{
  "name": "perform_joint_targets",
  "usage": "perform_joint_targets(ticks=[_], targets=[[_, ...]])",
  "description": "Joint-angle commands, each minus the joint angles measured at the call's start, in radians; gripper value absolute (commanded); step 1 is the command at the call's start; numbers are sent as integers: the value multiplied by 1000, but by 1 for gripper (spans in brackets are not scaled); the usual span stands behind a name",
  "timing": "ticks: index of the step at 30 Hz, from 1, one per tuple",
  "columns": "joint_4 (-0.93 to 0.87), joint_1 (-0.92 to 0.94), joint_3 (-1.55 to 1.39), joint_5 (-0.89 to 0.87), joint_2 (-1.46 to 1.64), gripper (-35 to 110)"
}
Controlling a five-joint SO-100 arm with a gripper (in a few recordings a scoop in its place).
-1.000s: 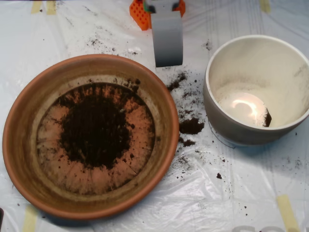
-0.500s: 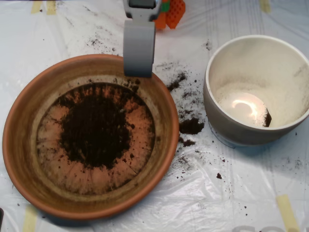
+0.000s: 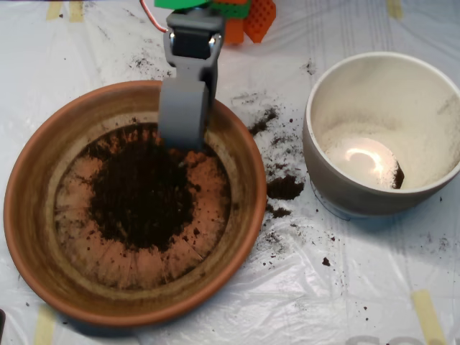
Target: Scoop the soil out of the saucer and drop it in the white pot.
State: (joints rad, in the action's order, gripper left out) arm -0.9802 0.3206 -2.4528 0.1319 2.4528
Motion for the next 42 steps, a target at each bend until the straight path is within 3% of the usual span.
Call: perform_joint_targets(ticks=[1, 6, 14, 24, 32, 42], targets=[[32, 58, 92, 12, -2, 39], [77, 84, 120, 14, -91, 36], [-31, 129, 423, 5, -584, 40], [-9, 101, 433, 60, -661, 51], [-75, 106, 606, 51, -910, 49], [12, 97, 667, 61, -1037, 44]])
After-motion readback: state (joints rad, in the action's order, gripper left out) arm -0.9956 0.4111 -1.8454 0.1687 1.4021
